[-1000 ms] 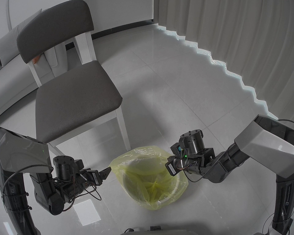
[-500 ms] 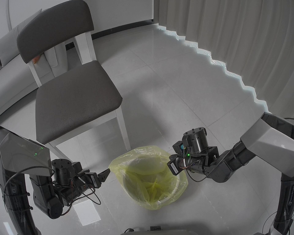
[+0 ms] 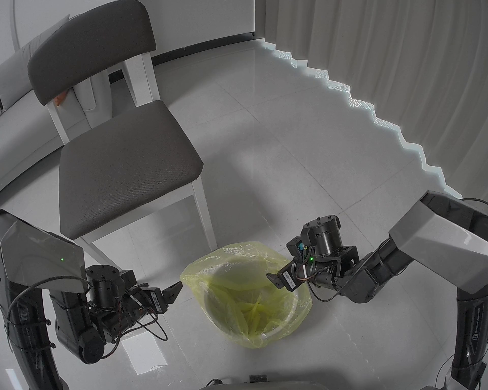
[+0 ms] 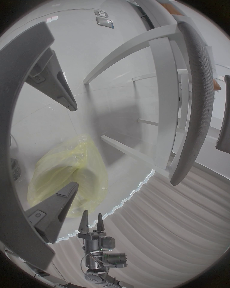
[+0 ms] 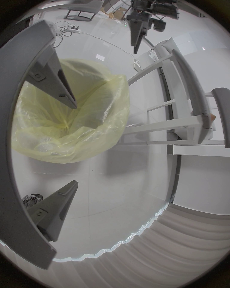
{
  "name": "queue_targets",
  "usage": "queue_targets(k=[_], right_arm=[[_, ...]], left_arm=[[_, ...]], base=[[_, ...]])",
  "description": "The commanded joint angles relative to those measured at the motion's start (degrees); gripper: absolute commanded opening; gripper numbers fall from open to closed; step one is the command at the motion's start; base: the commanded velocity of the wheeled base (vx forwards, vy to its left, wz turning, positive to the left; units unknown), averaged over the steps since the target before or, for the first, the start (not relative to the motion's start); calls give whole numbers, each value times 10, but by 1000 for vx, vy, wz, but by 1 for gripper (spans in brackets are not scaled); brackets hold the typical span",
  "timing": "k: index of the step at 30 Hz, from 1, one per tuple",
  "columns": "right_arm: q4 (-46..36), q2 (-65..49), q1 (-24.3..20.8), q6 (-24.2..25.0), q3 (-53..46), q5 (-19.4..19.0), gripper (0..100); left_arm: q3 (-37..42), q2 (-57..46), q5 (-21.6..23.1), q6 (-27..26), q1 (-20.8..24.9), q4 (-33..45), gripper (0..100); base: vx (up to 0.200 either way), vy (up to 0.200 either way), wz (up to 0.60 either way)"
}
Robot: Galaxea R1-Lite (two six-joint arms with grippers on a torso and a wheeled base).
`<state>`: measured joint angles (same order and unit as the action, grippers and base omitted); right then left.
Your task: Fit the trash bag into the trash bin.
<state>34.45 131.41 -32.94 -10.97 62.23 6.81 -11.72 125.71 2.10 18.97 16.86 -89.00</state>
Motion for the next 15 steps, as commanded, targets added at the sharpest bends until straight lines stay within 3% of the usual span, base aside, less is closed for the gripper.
queue_targets(k=[1,9,10,15], right_arm=[[2,45,10,-5,11,0,100],[6,63,17,-22,22,0,100],[8,62,17,-26,21,-1,0],[25,58,17,-28,17,1,0]], left_arm=[[0,3,-2,0,2,-2,100],[4,8,-2,0,-1,-10,100],[5,9,-2,0,-1,-10,100],[5,10,-2,0,0,-10,100]], base=[[0,0,0],[0,0,0],[0,0,0],[0,0,0]])
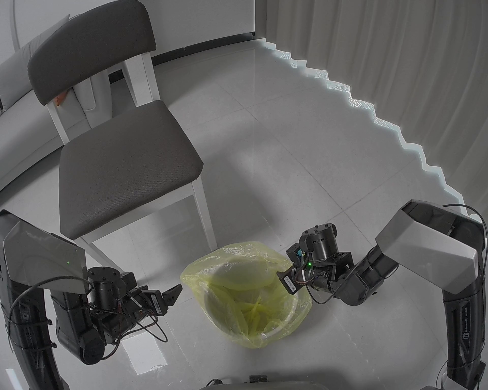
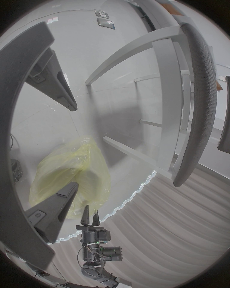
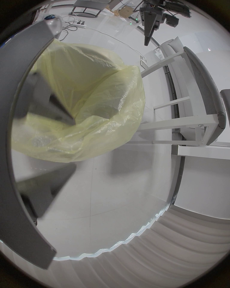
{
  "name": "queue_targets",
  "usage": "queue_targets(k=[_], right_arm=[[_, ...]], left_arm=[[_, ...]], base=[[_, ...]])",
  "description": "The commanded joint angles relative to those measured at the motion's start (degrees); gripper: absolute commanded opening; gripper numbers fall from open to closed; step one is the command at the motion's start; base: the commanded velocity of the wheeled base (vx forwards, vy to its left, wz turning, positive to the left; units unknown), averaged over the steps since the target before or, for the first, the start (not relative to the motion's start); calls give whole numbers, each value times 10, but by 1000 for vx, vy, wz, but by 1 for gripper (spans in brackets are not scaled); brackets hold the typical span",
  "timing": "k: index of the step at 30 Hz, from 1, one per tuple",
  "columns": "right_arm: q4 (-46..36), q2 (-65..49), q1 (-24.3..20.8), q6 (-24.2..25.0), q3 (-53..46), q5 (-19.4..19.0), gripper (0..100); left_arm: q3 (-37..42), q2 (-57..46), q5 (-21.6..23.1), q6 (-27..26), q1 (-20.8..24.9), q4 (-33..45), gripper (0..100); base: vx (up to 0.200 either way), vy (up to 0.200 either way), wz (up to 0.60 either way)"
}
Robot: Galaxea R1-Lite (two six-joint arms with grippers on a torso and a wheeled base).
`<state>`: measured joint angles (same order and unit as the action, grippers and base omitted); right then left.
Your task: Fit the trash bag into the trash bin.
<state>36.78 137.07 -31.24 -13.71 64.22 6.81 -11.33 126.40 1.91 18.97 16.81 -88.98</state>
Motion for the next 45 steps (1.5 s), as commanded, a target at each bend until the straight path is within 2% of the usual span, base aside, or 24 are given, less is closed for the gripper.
queue_targets(k=[1,14,19,33,45], right_arm=[[1,0,0,-1,-4,1,0],[1,-59,13,-1,-9,5,0],[1,-59,27,-3,4,22,0],[29,32,31,-5,59,22,0],[29,27,46,-38,-14,22,0]], left_arm=[[1,3,0,0,1,-10,100],[10,4,-1,0,2,-10,100],[19,1,-2,0,2,-10,100],[26,-4,-2,2,-3,-10,100],[25,2,0,6,-4,-10,100]], base=[[0,0,0],[0,0,0],[0,0,0],[0,0,0],[0,0,0]])
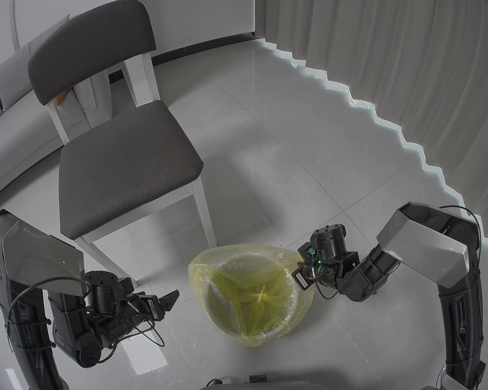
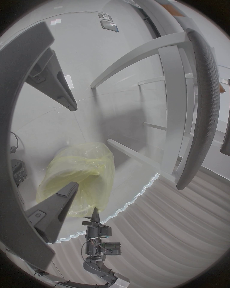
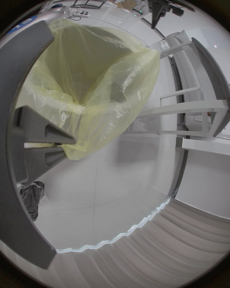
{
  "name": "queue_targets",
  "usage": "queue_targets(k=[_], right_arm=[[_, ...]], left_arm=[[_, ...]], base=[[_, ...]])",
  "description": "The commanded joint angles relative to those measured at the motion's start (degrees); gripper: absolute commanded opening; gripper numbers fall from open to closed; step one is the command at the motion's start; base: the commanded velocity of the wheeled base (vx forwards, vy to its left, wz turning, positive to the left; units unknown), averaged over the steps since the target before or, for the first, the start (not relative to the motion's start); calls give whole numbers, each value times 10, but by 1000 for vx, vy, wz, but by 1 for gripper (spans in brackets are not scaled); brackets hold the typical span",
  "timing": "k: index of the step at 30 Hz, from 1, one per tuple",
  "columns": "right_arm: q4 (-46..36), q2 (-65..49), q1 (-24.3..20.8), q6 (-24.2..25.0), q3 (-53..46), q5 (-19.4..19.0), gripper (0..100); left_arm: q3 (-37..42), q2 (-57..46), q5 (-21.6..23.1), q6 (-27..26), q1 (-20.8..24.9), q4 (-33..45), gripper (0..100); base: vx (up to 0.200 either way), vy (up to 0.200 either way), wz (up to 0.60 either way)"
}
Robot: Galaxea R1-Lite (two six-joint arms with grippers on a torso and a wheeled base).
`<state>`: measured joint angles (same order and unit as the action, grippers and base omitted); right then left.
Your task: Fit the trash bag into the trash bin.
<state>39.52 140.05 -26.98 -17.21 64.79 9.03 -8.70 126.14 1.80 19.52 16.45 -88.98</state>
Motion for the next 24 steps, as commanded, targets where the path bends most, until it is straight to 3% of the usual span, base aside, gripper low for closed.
queue_targets(k=[1,9,10,24], right_arm=[[2,-3,3,-3,-20,0,0],[2,-15,-6,1,-2,1,0],[4,-17,-10,3,1,3,100],[-24,-111,-2,48,-63,4,100]], left_arm=[[-3,7,1,1,1,-10,100],[-6,13,3,3,1,-10,100],[-7,13,3,3,1,-10,100],[-98,51,9,0,1,-10,100]], base=[[0,0,0],[0,0,0],[0,0,0],[0,0,0]])
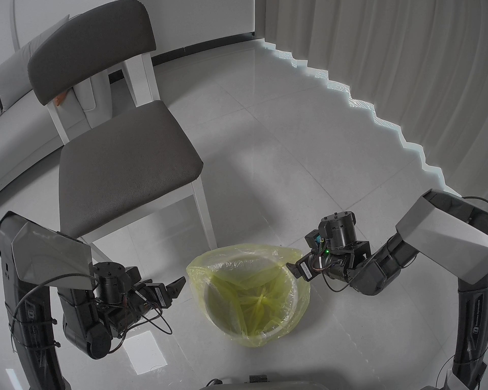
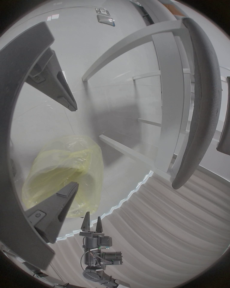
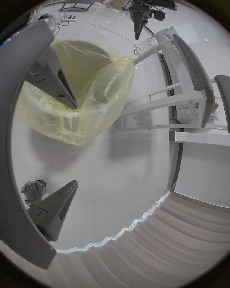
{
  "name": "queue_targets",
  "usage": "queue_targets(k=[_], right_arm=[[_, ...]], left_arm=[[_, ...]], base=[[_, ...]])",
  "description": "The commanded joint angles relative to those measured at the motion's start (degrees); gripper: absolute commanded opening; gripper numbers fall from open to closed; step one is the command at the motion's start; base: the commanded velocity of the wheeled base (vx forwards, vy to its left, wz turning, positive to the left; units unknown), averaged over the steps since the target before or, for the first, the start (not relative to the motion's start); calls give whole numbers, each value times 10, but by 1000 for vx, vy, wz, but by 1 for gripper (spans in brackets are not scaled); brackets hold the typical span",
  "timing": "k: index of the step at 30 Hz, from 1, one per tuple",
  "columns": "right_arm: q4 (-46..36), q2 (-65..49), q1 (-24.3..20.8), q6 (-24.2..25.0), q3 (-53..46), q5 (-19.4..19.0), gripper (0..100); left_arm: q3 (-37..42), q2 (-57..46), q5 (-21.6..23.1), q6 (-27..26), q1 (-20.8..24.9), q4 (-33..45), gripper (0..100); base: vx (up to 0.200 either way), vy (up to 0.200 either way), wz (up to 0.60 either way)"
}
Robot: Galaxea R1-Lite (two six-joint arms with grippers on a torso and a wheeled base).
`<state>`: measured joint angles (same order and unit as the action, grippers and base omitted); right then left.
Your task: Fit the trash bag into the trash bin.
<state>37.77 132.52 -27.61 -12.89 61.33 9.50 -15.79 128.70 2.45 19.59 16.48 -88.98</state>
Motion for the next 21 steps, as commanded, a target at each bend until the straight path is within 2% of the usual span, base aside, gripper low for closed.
queue_targets(k=[1,8,13,18,21], right_arm=[[-9,-39,5,6,-41,-1,100],[-6,-34,6,10,-72,-1,100],[-7,-15,15,13,-56,1,100],[-6,19,19,13,-38,1,100],[-4,45,18,13,-22,1,100]], left_arm=[[-35,33,4,-2,0,-10,100],[-100,95,25,-6,-15,-4,100],[-148,132,40,-6,-36,16,100],[-205,155,42,-6,-43,55,100],[-236,170,59,-6,-43,66,100]], base=[[0,0,0],[0,0,0],[0,0,0],[0,0,0],[0,0,0]])
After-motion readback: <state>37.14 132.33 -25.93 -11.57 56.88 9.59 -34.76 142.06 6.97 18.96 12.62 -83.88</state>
